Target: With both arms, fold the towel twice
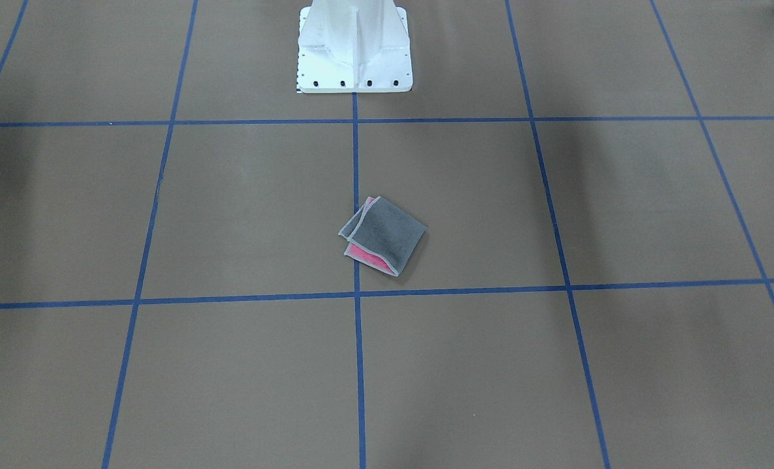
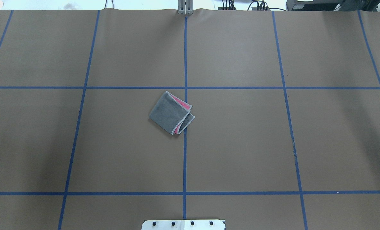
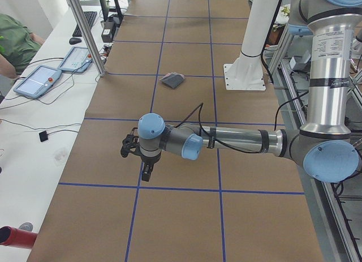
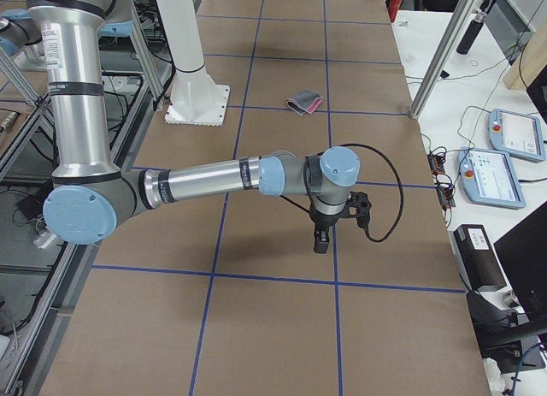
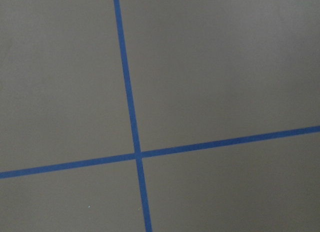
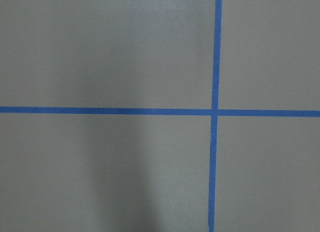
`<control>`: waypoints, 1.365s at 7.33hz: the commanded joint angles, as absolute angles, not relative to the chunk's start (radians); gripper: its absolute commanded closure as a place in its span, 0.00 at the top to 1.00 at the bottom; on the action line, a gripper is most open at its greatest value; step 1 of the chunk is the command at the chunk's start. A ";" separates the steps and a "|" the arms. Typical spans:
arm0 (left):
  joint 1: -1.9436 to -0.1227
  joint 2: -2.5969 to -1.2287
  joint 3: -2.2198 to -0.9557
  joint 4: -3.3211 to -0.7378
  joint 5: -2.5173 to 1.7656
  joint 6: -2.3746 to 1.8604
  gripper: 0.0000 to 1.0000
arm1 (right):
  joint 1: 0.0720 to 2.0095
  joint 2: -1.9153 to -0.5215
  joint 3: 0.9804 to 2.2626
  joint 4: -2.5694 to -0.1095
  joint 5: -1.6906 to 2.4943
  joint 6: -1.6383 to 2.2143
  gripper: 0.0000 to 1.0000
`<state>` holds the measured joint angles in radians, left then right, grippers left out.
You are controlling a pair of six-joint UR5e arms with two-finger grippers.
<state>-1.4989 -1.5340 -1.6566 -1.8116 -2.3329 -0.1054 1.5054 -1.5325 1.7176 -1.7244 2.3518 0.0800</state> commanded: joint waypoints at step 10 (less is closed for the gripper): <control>-1.534 -1.466 -1.792 -1.436 -2.275 0.092 1.00 | 1.592 -1.647 1.703 -1.717 2.370 0.025 1.00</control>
<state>-1.5332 -1.4671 -1.7965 -1.4343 -2.2713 0.0927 1.5742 -1.6299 1.7077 -1.7166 2.3695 0.0614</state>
